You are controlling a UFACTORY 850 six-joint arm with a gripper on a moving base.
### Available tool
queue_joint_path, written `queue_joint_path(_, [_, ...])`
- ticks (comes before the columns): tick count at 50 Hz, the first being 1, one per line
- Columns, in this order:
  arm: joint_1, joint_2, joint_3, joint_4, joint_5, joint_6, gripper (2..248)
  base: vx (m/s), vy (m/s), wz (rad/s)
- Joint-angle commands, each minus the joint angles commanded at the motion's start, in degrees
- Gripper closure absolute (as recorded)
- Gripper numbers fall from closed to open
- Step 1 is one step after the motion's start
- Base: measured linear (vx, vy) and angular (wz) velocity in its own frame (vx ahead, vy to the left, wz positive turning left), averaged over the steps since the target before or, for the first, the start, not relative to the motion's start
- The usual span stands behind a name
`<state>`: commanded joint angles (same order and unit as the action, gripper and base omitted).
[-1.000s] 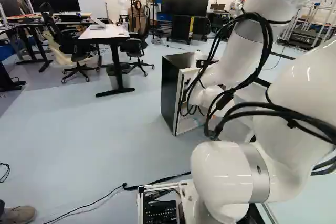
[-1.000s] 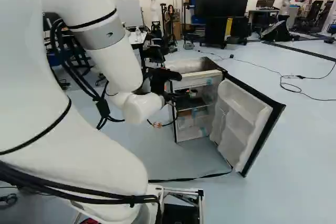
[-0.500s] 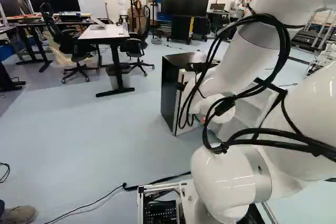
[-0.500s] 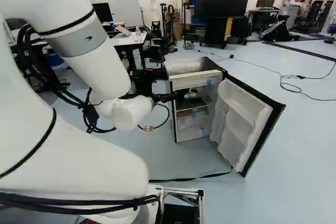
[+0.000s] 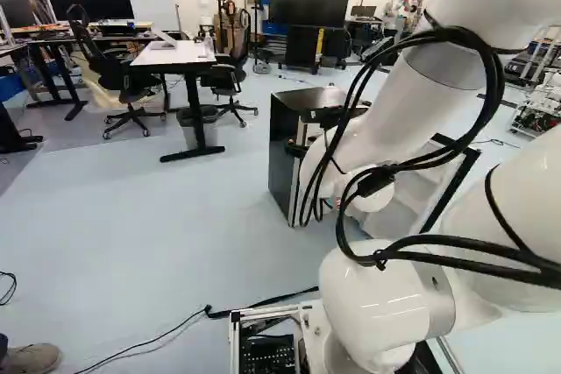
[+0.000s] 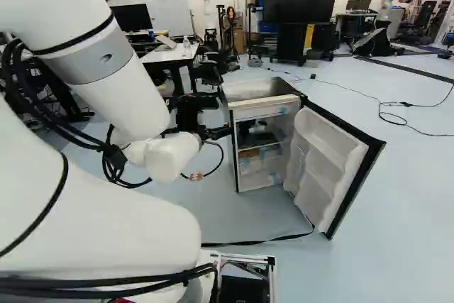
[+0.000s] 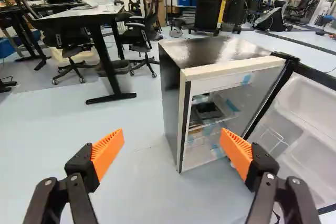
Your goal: Open the fridge door
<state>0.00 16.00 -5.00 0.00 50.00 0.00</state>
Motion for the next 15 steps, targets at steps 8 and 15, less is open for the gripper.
queue_joint_path(8, [0.0, 0.0, 0.0, 0.0, 0.0, 0.0, 3, 0.0, 0.0, 0.0])
queue_joint_path(15, [0.0, 0.0, 0.0, 0.0, 0.0, 0.0, 3, 0.0, 0.0, 0.0])
